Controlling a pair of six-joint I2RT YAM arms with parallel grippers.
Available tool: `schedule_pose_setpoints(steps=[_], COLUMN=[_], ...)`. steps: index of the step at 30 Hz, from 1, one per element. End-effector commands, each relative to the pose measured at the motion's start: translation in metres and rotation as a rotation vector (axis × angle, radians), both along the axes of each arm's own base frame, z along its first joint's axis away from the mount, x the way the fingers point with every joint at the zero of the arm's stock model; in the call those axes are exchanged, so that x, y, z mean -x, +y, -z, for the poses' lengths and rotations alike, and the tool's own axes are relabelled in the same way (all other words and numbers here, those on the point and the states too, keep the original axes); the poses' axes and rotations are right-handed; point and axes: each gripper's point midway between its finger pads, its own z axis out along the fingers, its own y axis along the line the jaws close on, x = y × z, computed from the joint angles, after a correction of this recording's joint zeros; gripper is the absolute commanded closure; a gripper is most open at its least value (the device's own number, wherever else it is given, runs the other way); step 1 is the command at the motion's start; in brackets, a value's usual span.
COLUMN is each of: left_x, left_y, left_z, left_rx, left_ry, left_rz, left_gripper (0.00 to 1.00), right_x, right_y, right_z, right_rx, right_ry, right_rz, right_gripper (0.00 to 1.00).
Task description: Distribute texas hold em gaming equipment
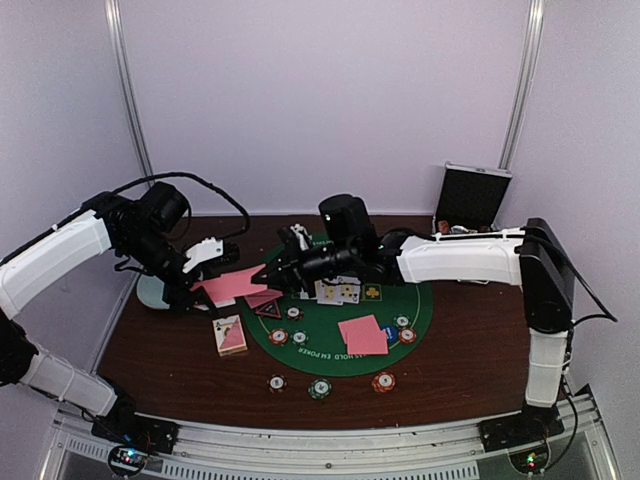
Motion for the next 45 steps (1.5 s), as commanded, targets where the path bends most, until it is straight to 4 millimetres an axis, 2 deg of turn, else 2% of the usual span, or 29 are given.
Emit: schedule_pose_setpoints(steps=[1,5,11,14,17,22,27,34,45], left_x=[-0.003,-0.003,-0.004,-0.005,-0.005,-0.004,-0.003,-0.003,0.0], left_y=[-0.002,-0.002,-0.002,-0.003,-0.003,-0.001,-0.001,-0.001,0.0], left_z=[-0.012,-0.013,-0.013,-0.014,-0.015,-0.014,-0.014,-0.014,-0.013], left_rx=[0.034,0.035,0.035,0.038,0.039,0.029,0.03,0.029,0.027], left_ry=[-0.044,-0.048,-0.049,-0.049,-0.05,-0.051,-0.049,-0.049,-0.048], left_rz=[0.002,0.001,0.002,0.002,0.002,0.002,0.004,0.005,0.006], left_gripper=[1.0,1.0,1.0,1.0,1.0,1.0,1.0,1.0,1.0], right_x=[-0.005,-0.021,-0.065,-0.089,-0.115,-0.142,-0.157,-0.172,-0.171], right_y=[-0.023,-0.051,-0.115,-0.15,-0.186,-0.226,-0.233,-0.242,-0.251], right_z=[-0.023,-0.025,-0.011,0.011,0.044,0.094,0.12,0.143,0.171], right_rx=[-0.009,0.032,0.115,0.2,0.307,0.456,0.496,0.54,0.568], right_ry=[-0.04,-0.07,-0.104,-0.117,-0.119,-0.09,-0.069,-0.059,-0.01], right_rz=[0.004,0.028,0.128,0.172,0.203,0.221,0.22,0.246,0.265], right_gripper=[1.0,1.0,1.0,1.0,1.0,1.0,1.0,1.0,1.0])
